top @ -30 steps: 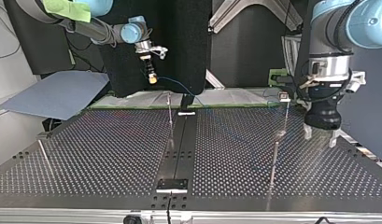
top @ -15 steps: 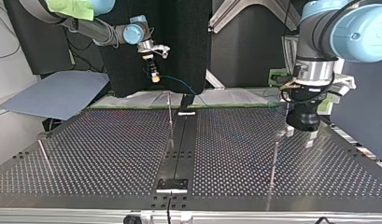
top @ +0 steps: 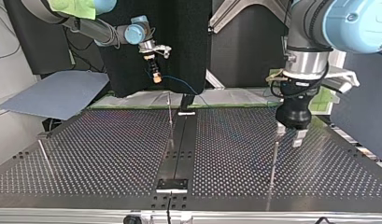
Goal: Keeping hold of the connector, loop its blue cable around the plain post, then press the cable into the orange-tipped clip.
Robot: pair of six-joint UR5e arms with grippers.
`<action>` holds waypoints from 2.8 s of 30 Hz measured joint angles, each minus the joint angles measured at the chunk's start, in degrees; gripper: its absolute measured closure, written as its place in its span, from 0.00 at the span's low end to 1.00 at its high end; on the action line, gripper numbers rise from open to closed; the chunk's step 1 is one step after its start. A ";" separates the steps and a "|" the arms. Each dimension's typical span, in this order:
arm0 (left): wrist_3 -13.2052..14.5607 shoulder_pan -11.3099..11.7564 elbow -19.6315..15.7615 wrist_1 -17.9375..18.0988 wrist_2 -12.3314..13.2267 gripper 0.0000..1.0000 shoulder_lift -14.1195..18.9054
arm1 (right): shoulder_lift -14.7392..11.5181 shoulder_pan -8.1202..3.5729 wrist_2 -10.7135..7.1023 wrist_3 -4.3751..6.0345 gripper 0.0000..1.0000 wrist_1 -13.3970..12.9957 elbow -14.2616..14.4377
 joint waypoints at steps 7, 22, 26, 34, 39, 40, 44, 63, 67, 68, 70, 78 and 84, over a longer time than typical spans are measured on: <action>4.32 -0.19 3.40 -4.43 0.18 0.00 -2.80 | 0.00 0.04 0.00 0.06 1.00 0.03 0.01; 6.98 0.09 4.73 -11.54 0.09 0.00 -7.20 | -0.01 0.05 0.00 0.08 1.00 0.02 -0.02; 7.00 0.31 5.47 -11.64 0.17 0.00 -7.22 | 0.00 0.05 0.00 0.09 1.00 0.03 -0.02; 6.91 0.92 6.50 -11.33 -0.02 0.00 -7.25 | -0.02 0.06 0.00 0.17 1.00 0.03 -0.01; 7.04 1.45 6.60 -11.22 -1.82 0.00 -7.24 | -0.03 0.05 0.00 0.18 1.00 0.03 0.00; 7.13 1.52 6.63 -11.13 -2.44 0.00 -7.25 | -0.03 0.05 0.00 0.18 1.00 0.03 0.01; 7.33 1.61 6.65 -10.95 -3.57 0.00 -7.25 | -0.02 0.02 -0.01 0.28 1.00 0.03 -0.02; 7.13 1.39 6.65 -10.08 -1.66 0.00 -7.25 | -0.03 -0.19 0.00 0.57 1.00 0.02 -0.16; 7.01 1.38 6.65 -9.46 -1.84 0.00 -7.26 | -0.03 -0.20 0.00 0.71 1.00 0.02 -0.19; 7.00 1.38 6.65 -9.35 -1.89 0.00 -7.25 | -0.02 -0.21 0.00 0.73 1.00 0.03 -0.18; 6.98 1.38 6.65 -9.15 -1.98 0.00 -7.25 | -0.03 -0.22 0.00 0.76 1.00 0.03 -0.17; 6.96 1.20 6.65 -8.89 -2.65 0.00 -7.27 | -0.02 -0.23 0.00 0.72 1.00 0.03 -0.19; 7.09 0.92 6.64 -9.67 -4.92 0.00 -7.27 | -0.01 -0.23 0.00 0.74 1.00 0.08 -0.19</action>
